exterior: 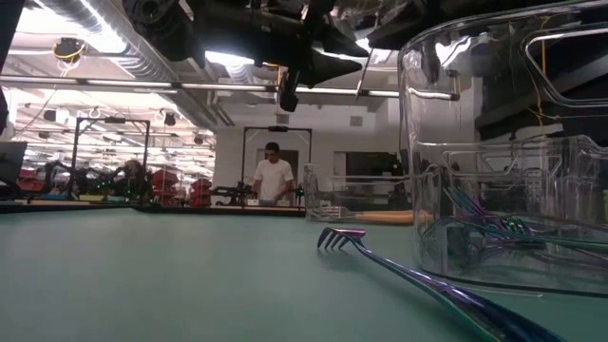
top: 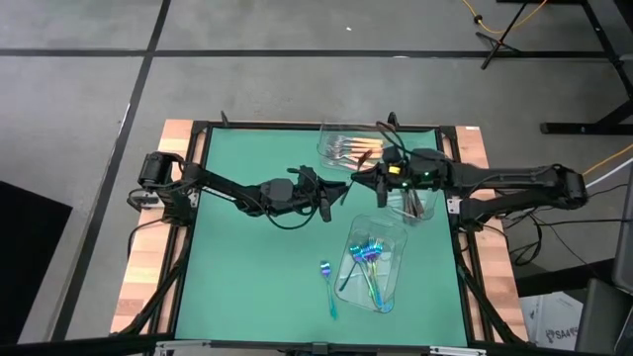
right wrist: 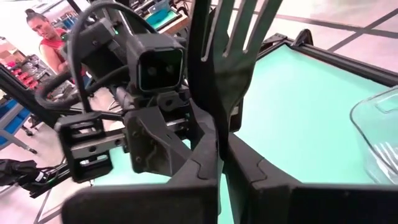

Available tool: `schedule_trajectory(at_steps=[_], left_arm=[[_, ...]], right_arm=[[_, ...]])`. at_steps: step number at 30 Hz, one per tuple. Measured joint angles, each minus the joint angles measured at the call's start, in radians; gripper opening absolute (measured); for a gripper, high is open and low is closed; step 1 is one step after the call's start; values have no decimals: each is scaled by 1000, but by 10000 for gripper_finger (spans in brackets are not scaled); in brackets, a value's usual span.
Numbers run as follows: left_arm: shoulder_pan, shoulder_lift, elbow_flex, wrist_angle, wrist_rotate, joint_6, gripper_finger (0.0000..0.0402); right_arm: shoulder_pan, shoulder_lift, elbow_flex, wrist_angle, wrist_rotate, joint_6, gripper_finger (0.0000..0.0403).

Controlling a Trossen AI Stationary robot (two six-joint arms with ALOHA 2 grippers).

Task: Sort silverware by color (type)
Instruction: Put the black fork into the center transparent bin

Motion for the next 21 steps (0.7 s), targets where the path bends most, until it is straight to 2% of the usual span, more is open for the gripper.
schedule_trajectory(at_steps=[11, 21], left_arm=[[0, 0, 0, -23, 0, -2, 87], [-1, 0, 0, -26, 0, -1, 87]], right_arm=[[-79, -176, 0, -274, -7, 36, 1], [-250, -281, 1, -520, -159, 116, 1]])
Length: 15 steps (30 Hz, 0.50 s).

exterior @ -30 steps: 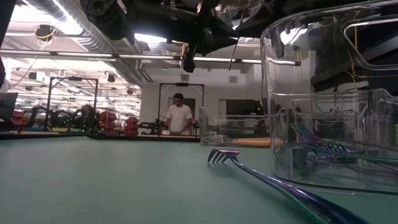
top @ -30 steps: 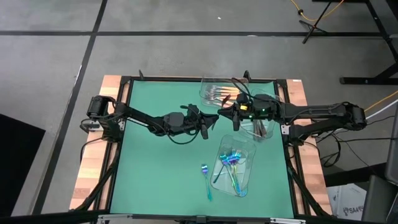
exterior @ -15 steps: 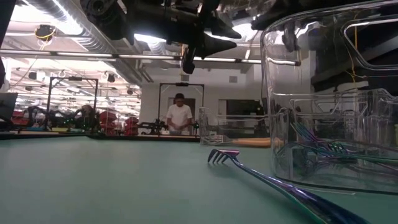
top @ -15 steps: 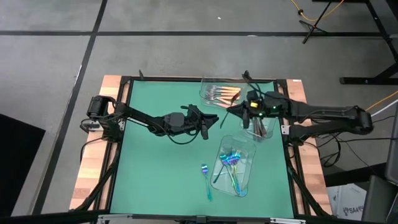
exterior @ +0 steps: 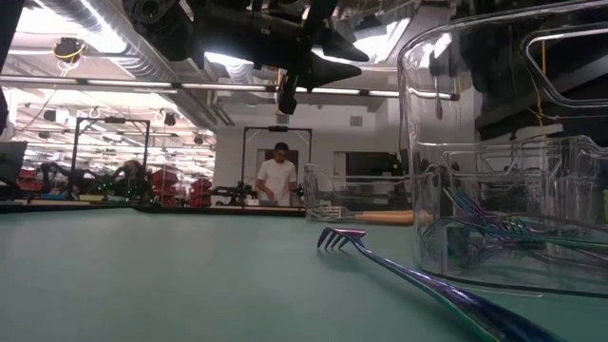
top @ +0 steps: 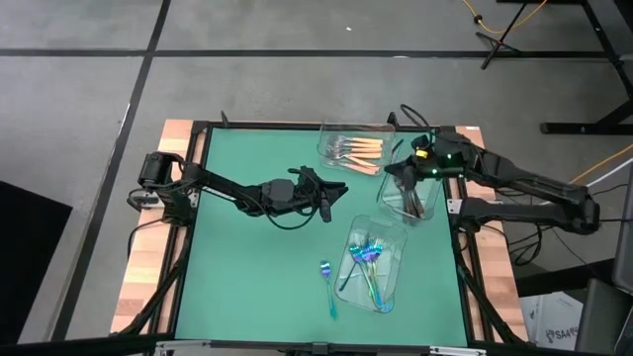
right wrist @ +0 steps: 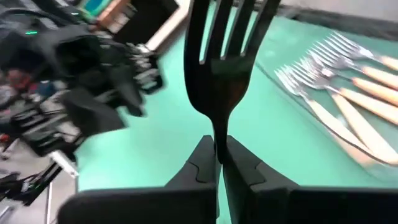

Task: Sort silverware by color (type)
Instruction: Put the black fork into the center transparent bin

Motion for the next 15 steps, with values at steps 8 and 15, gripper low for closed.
schedule_trajectory(at_steps=[8, 15], left_arm=[[-6, 0, 0, 0, 0, 1, 87], [-6, 0, 0, -42, 0, 1, 87]], right_arm=[[-200, 0, 0, -167, -189, -10, 1], [-374, 0, 0, -289, -347, -67, 1]])
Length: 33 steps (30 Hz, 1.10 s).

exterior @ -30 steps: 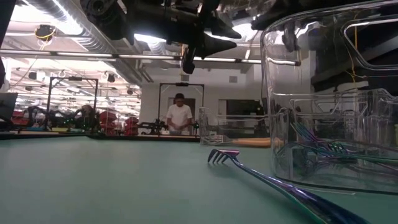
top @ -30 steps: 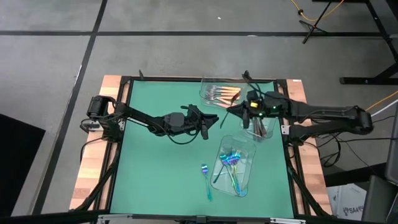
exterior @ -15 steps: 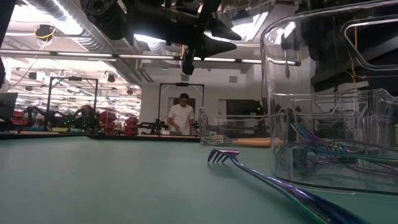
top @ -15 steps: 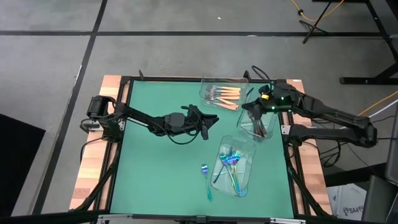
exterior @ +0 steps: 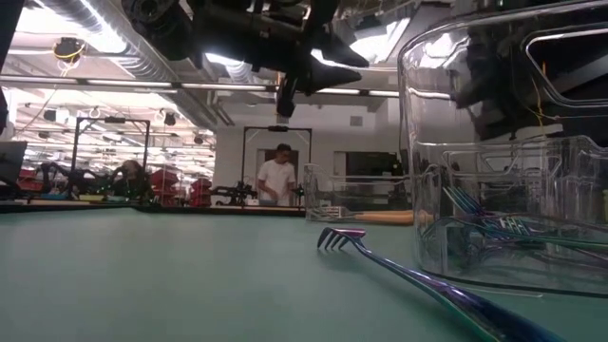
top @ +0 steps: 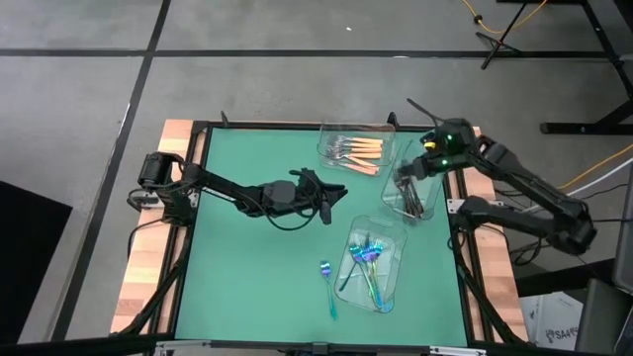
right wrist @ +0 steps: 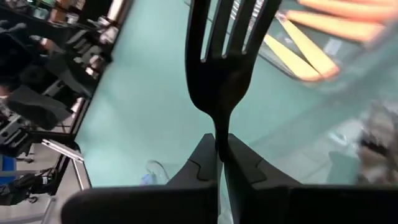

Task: Sort silverware by color (type)
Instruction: Put the black fork into the center transparent bin

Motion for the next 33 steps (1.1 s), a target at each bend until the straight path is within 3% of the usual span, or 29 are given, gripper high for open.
schedule_trajectory(at_steps=[5, 12, 18, 27, 33], left_arm=[[0, 0, 0, -28, 0, 0, 87], [0, 0, 0, -28, 0, 0, 87], [0, 0, 0, -27, 0, 0, 87], [0, 0, 0, -26, 0, 0, 87], [0, 0, 0, -26, 0, 0, 87]], right_arm=[[-101, 0, 0, -139, -36, -91, 1], [-187, 1, 0, -270, 17, -191, 1], [-194, 13, 0, -353, 142, -236, 1], [-194, 120, 0, -377, 182, -259, 1], [-194, 218, 0, -370, 263, -260, 1]])
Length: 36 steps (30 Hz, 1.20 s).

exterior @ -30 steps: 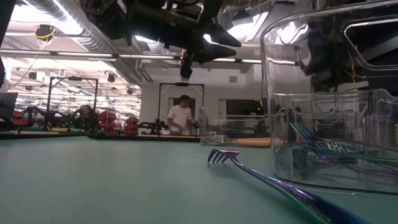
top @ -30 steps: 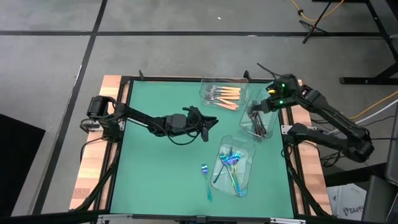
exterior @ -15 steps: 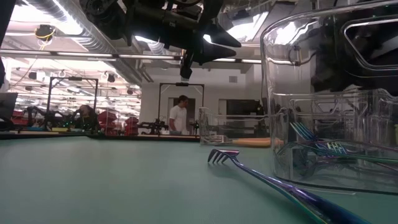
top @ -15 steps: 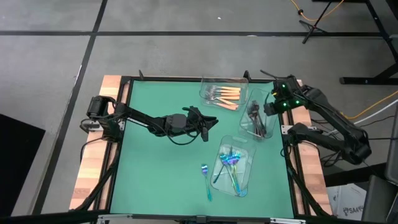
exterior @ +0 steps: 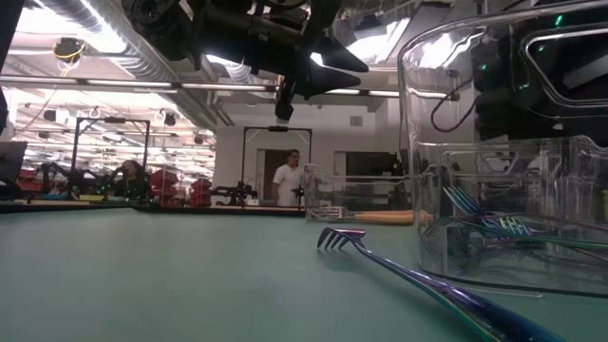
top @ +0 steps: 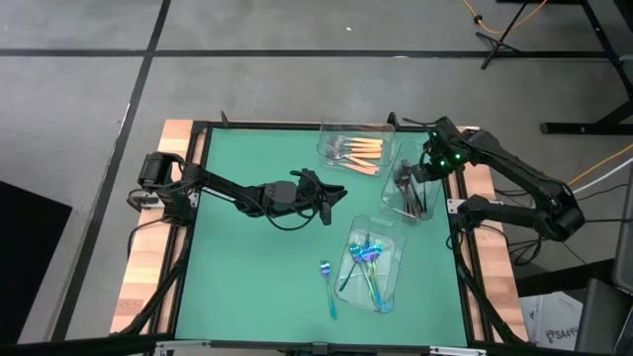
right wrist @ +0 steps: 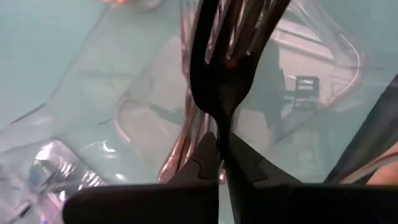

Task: Sort silverware by color (type)
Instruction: Put the black fork into the center transparent bin

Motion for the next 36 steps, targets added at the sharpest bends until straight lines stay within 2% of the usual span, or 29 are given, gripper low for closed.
schedule_trajectory(at_steps=[21, 29, 36], left_arm=[[1, 0, 0, 0, 0, 1, 87], [1, 0, 0, 0, 0, 1, 87], [1, 0, 0, -1, 0, 1, 87]], right_arm=[[1, 325, 0, 154, 6, 2, 1], [1, 380, 0, 188, 6, 2, 1], [1, 381, 0, 209, 9, 2, 22]])
